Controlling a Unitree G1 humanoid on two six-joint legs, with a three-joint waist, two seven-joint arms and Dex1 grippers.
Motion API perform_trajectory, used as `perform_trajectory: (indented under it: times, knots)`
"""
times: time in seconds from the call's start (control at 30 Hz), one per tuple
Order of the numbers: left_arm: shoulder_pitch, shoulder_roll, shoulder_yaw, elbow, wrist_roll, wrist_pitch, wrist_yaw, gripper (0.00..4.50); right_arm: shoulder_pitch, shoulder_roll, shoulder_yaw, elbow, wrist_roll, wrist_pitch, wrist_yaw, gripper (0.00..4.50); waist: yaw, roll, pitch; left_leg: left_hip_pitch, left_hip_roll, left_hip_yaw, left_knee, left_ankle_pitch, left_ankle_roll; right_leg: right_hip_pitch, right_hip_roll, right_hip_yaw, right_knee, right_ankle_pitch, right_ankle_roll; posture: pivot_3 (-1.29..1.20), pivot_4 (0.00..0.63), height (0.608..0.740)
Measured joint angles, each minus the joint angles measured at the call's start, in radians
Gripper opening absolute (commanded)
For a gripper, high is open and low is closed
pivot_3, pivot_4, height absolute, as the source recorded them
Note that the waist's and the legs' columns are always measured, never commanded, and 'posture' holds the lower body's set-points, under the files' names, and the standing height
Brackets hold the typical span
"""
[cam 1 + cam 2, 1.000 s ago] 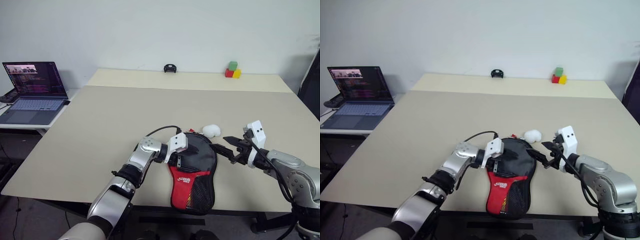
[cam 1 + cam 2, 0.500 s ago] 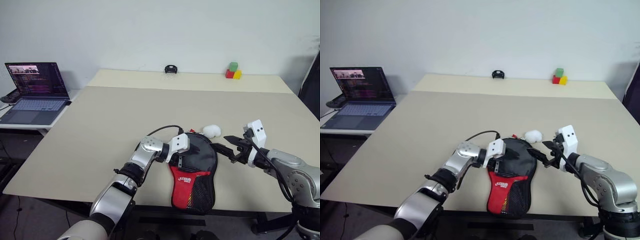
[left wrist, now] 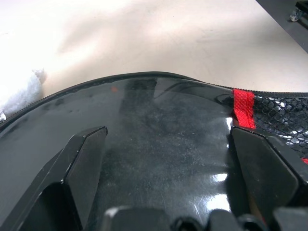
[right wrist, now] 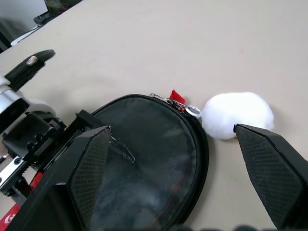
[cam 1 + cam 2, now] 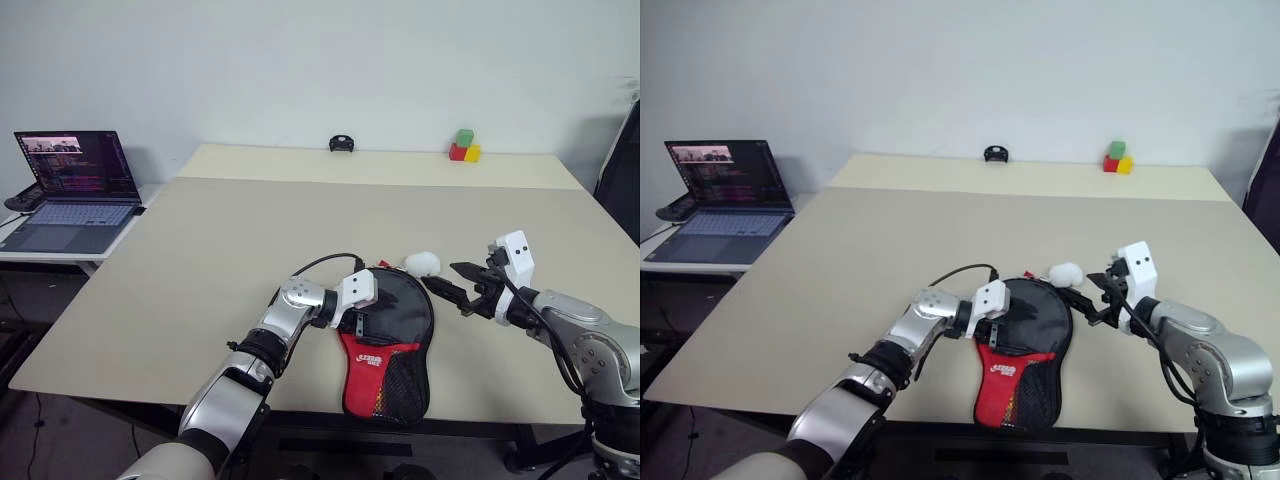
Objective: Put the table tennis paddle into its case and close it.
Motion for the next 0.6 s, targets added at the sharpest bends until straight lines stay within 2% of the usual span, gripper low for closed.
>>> perform_trajectory:
  times: [0.37, 0.5, 0.6]
  knots:
    - [0.016, -0.004, 0.007, 0.0, 0.0, 0.0, 0.019, 4.46, -0.289, 0.117, 0.104, 0.374, -0.14, -0.139, -0.033, 4.5, -0.001, 0.003, -0.003, 0.002, 0.0, 0.0, 0.0, 0.0, 0.0, 0.001, 0.001, 0.0, 0.0, 0.0, 0.0, 0.0, 0.15, 0.74]
    - [0.023, -0.001, 0.007, -0.006, 0.0, 0.001, 0.02, 4.46, -0.398, 0.161, 0.137, 0.659, -0.236, -0.268, -0.032, 4.5, -0.004, 0.003, -0.004, 0.003, 0.0, 0.0, 0.0, 0.0, 0.0, 0.002, 0.001, 0.0, 0.001, 0.0, 0.0, 0.0, 0.15, 0.74]
    - [0.029, -0.001, 0.007, -0.017, -0.001, 0.001, 0.02, 4.46, -0.44, 0.174, 0.142, 0.794, -0.282, -0.34, -0.02, 4.5, -0.003, 0.004, -0.004, 0.003, 0.0, 0.0, 0.0, 0.0, 0.0, 0.002, 0.001, 0.0, 0.0, 0.0, 0.0, 0.0, 0.15, 0.74]
